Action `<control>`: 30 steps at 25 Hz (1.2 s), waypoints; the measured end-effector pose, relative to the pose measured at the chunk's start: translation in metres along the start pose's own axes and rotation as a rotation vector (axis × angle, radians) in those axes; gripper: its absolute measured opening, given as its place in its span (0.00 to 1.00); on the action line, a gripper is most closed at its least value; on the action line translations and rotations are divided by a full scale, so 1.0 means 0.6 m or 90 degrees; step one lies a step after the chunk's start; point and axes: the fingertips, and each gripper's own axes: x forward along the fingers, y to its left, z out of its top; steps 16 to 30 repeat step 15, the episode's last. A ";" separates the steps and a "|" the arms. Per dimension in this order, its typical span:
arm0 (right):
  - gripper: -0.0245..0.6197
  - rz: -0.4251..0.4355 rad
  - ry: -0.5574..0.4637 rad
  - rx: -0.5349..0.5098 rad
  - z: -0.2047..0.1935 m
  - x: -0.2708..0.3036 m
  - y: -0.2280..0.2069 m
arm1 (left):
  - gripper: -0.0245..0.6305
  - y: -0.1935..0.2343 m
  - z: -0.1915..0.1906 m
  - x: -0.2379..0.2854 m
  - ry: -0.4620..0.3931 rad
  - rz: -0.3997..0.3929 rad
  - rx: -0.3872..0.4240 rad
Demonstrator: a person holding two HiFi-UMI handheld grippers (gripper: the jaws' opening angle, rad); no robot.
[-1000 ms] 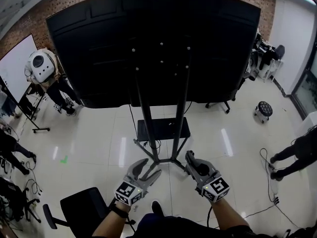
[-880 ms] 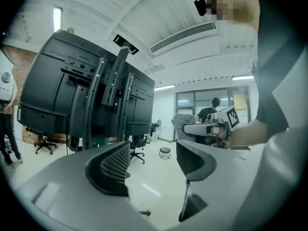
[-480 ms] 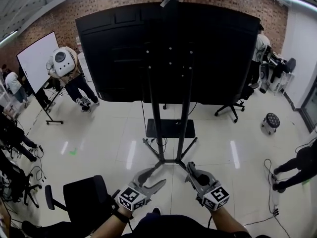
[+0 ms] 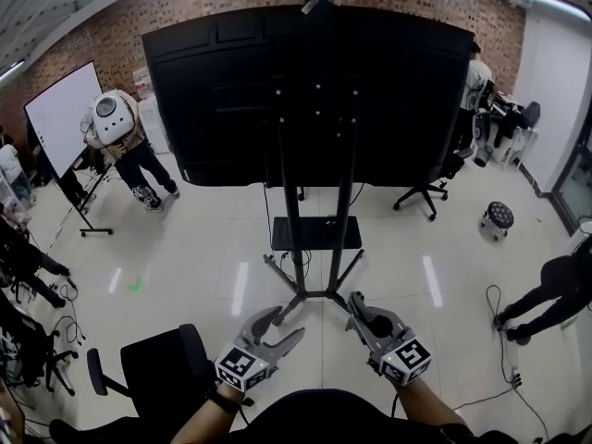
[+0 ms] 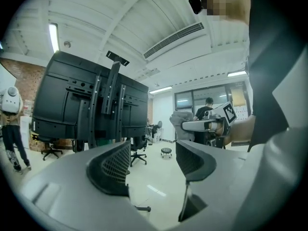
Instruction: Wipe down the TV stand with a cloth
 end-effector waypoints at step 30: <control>0.08 -0.025 -0.010 -0.021 0.014 0.005 0.042 | 0.52 0.024 0.010 -0.038 -0.021 -0.012 -0.004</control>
